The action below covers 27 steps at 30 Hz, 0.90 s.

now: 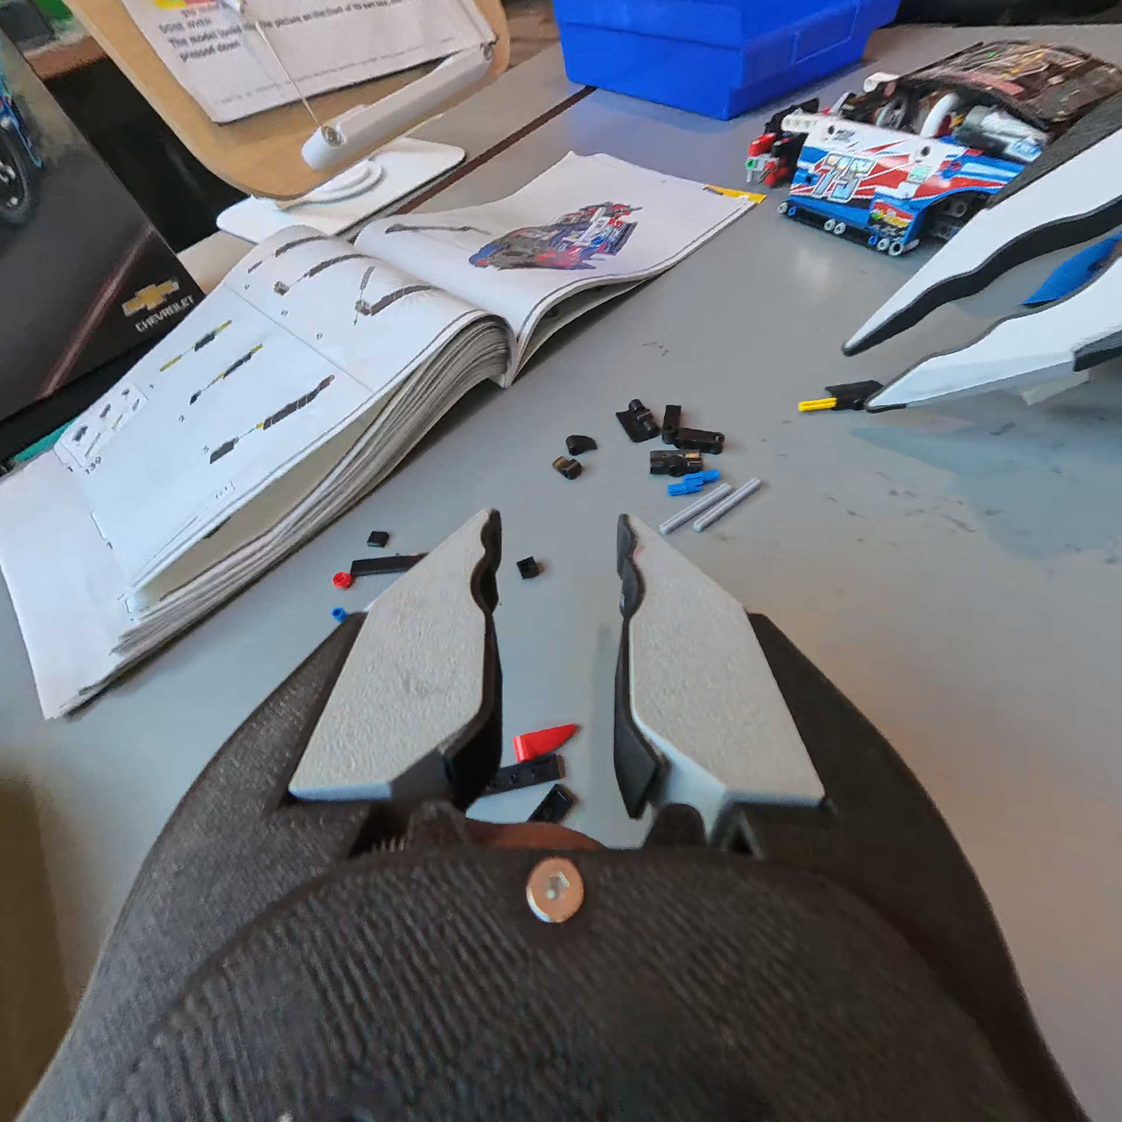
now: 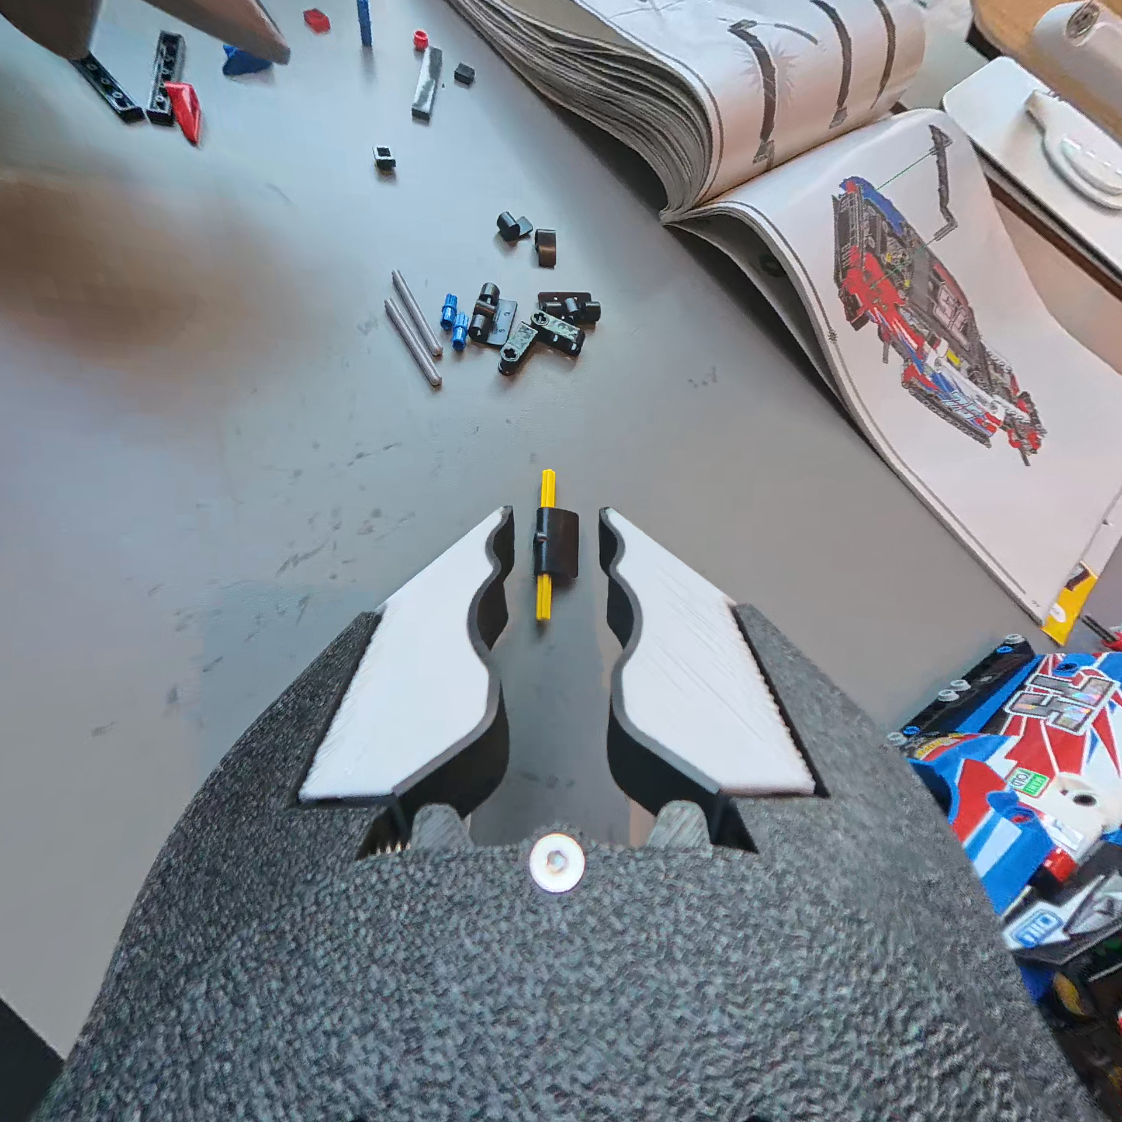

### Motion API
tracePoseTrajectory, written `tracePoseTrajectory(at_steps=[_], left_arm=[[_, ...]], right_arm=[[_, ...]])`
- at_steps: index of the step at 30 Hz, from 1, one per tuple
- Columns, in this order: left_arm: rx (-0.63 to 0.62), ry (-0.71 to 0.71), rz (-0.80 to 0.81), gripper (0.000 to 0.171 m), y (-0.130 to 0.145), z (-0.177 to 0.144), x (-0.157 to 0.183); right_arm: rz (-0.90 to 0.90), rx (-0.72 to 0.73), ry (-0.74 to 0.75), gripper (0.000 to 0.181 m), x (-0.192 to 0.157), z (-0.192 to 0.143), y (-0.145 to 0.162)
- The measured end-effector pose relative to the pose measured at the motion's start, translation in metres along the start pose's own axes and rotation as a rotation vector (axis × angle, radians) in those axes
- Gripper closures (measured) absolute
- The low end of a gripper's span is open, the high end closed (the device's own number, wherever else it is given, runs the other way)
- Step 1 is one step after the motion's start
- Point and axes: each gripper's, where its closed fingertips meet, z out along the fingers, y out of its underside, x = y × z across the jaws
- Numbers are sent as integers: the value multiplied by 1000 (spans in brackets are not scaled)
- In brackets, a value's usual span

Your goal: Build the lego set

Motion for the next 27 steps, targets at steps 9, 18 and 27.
tracePoseTrajectory(at_steps=[9,18,27], left_arm=[[-17,19,-76,136,4,2,-5],[-17,23,-69,135,4,2,-4],[-18,21,-61,135,4,1,-6]], right_arm=[[-55,-61,-78,170,-9,7,8],[-121,-30,-136,164,-13,22,-55],[-226,-192,-189,166,-1,100,-82]])
